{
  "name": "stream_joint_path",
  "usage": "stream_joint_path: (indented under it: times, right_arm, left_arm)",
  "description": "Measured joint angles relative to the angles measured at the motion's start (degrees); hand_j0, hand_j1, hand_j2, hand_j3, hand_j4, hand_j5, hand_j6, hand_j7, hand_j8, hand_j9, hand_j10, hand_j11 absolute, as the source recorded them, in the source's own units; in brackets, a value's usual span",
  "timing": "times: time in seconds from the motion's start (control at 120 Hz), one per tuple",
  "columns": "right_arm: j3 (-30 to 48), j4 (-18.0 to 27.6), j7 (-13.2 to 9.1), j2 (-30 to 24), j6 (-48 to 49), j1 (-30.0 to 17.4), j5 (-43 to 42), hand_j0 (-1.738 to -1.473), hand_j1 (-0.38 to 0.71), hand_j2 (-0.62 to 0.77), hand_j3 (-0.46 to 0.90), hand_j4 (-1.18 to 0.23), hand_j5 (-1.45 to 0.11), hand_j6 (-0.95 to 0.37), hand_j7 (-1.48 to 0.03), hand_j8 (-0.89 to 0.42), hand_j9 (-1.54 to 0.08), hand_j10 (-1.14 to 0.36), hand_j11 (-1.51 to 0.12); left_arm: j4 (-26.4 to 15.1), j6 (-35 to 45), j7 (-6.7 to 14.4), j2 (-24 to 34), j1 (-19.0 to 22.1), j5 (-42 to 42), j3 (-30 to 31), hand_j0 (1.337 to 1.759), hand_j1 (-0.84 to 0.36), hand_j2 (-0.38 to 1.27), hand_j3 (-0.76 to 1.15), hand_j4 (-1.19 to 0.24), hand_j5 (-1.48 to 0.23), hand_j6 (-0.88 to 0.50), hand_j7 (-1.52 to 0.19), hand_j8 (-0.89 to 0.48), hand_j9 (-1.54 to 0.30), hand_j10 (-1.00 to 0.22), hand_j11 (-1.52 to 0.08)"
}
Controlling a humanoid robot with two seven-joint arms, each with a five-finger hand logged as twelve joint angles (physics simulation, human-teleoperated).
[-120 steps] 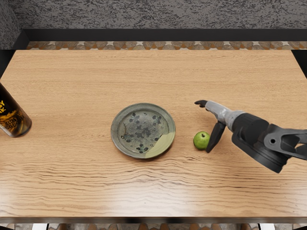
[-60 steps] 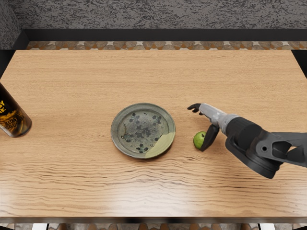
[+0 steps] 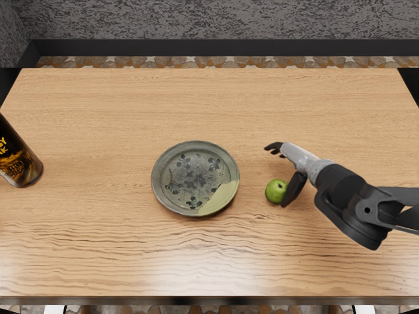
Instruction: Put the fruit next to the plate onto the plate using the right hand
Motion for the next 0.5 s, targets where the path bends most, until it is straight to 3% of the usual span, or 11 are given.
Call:
stream_joint_path:
  times: [0.217, 0.5]
  right_arm:
    - [0.56, 0.00, 0.00, 0.36, 0.02, -0.64, 0.15, -1.658, -0.12, -0.03, 0.00, -0.20, -0.25, -0.20, -0.25, -0.20, -0.25, -0.20, -0.25]
    - [0.63, 0.00, 0.00, 1.41, 0.04, -1.02, 0.17, -1.657, -0.03, -0.04, 0.00, -0.28, -0.38, -0.29, -0.37, -0.28, -0.37, -0.28, -0.37]
  left_arm:
    - [0.00, 0.01, 0.00, 0.00, 0.00, -0.03, 0.00, 1.658, 0.35, 0.00, 0.00, 0.00, 0.00, 0.00, 0.00, 0.00, 0.00, 0.00, 0.00]
    - [0.00, 0.00, 0.00, 0.00, 0.00, -0.03, 0.00, 1.658, 0.35, 0.00, 0.00, 0.00, 0.00, 0.00, 0.00, 0.00, 0.00, 0.00, 0.00]
